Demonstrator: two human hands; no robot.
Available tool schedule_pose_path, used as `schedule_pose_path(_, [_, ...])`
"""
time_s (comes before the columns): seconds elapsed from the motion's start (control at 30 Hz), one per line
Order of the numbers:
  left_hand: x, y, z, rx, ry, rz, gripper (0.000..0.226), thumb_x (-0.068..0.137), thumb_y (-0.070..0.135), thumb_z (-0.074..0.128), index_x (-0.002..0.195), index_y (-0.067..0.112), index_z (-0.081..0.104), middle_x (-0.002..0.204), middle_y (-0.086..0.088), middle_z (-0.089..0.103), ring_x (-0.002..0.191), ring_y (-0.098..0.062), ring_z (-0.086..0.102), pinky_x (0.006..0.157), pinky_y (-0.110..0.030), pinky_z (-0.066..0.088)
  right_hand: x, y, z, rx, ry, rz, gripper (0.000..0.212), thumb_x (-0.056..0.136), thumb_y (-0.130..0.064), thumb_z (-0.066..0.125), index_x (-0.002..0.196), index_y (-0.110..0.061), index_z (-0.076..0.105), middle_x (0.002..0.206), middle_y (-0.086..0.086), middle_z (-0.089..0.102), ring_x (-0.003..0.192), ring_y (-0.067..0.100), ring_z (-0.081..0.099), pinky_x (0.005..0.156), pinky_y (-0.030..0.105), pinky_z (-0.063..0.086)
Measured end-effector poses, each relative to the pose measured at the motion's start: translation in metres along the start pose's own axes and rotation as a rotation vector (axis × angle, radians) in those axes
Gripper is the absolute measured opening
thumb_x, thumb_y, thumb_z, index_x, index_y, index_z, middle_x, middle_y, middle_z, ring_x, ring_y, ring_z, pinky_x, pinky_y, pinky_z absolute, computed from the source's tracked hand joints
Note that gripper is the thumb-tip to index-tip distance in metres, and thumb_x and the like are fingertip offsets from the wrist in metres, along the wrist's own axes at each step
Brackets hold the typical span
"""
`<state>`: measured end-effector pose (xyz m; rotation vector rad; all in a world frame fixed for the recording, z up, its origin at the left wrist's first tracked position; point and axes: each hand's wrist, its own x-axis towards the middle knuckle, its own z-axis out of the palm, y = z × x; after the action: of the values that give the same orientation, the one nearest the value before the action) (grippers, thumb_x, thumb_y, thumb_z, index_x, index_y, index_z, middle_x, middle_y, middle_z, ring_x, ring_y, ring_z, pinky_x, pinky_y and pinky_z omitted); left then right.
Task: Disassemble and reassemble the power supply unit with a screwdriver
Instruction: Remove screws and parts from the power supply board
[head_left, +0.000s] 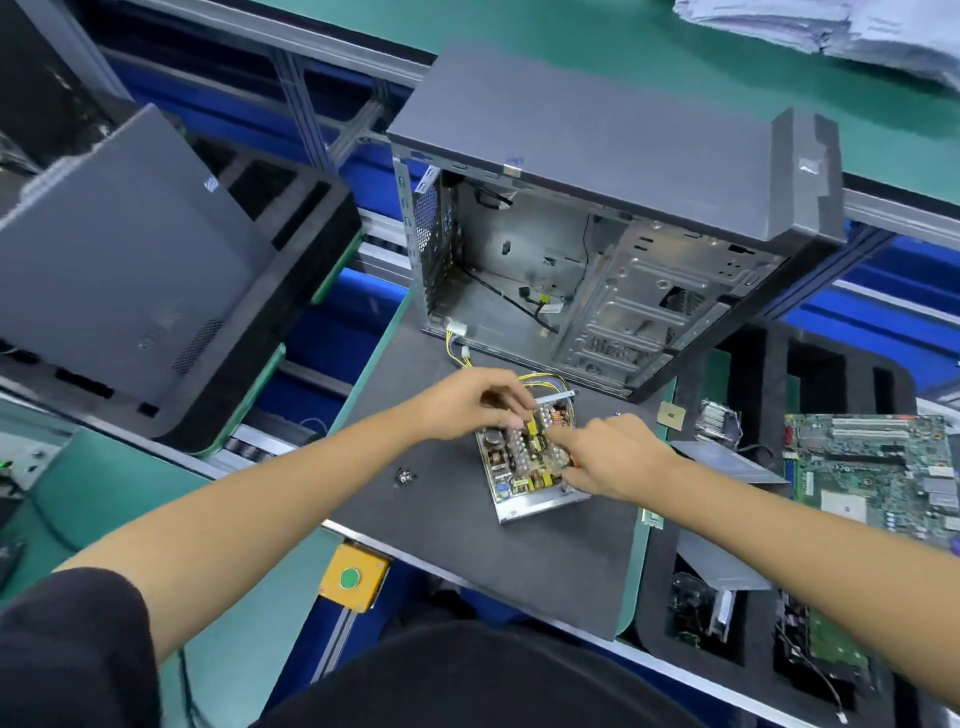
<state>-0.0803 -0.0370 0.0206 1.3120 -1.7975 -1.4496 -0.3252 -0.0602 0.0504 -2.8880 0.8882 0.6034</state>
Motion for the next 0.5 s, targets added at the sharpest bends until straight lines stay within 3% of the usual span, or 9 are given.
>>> schedule_pose_path(0.07, [-0.026, -0.022, -0.032, 0.137, 0.167, -0.030, 0.015, 0.089, 0.029, 0.078, 0.100, 0.037, 0.070, 0.097, 0.019, 0.072, 0.098, -0.001, 0.063, 0.091, -0.016, 0.046, 0.001, -0.002, -0.005, -0.017, 0.012, 0.005, 0.019, 0.094, -0.040, 0.047, 0.101, -0.027, 0.035, 0.073, 0.005, 0.065, 0.075, 0.034, 0.067, 0.051, 0.033, 0.029])
schedule_pose_path(0.1, [-0.040, -0.035, -0.046, 0.217, 0.202, -0.061, 0.011, 0.089, 0.033, 0.078, 0.096, 0.037, 0.069, 0.095, 0.020, 0.071, 0.099, -0.002, 0.060, 0.093, -0.018, 0.043, 0.003, -0.002, -0.008, -0.026, 0.023, 0.006, 0.019, 0.093, -0.039, 0.047, 0.097, -0.026, 0.032, 0.068, 0.004, 0.060, 0.071, 0.033, 0.065, 0.049, 0.033, 0.026])
schedule_pose_path(0.17, [-0.065, -0.062, -0.058, 0.290, 0.203, -0.133, 0.012, 0.088, 0.029, 0.079, 0.093, 0.029, 0.069, 0.093, 0.012, 0.070, 0.098, -0.009, 0.059, 0.099, -0.036, 0.044, 0.005, -0.003, -0.017, -0.021, 0.072, 0.032, 0.016, 0.089, -0.036, 0.046, 0.095, -0.028, 0.034, 0.055, 0.000, 0.043, 0.060, 0.030, 0.052, 0.046, 0.031, 0.019])
schedule_pose_path(0.23, [-0.085, -0.086, -0.057, 0.354, 0.166, -0.220, 0.016, 0.086, 0.025, 0.081, 0.093, 0.023, 0.067, 0.094, 0.007, 0.066, 0.097, -0.012, 0.056, 0.101, -0.044, 0.040, 0.007, -0.003, -0.027, 0.030, 0.136, 0.065, 0.017, 0.084, -0.036, 0.048, 0.090, -0.032, 0.032, 0.050, -0.005, 0.035, 0.056, 0.025, 0.043, 0.046, 0.029, 0.016])
schedule_pose_path(0.37, [-0.105, -0.113, -0.043, 0.411, 0.121, -0.297, 0.019, 0.084, 0.022, 0.082, 0.097, 0.021, 0.069, 0.097, 0.001, 0.060, 0.098, -0.017, 0.052, 0.095, -0.036, 0.042, 0.017, -0.009, -0.043, 0.147, 0.196, 0.092, 0.019, 0.079, -0.041, 0.044, 0.087, -0.034, 0.028, 0.051, -0.005, 0.044, 0.058, 0.023, 0.048, 0.047, 0.028, 0.017])
schedule_pose_path(0.5, [-0.102, -0.122, -0.035, 0.436, 0.100, -0.261, 0.020, 0.083, 0.023, 0.083, 0.099, 0.020, 0.071, 0.093, 0.008, 0.054, 0.091, -0.007, 0.046, 0.082, -0.019, 0.036, 0.031, -0.020, -0.045, 0.195, 0.209, 0.120, 0.019, 0.081, -0.039, 0.048, 0.087, -0.033, 0.030, 0.053, -0.005, 0.044, 0.060, 0.025, 0.050, 0.048, 0.029, 0.020])
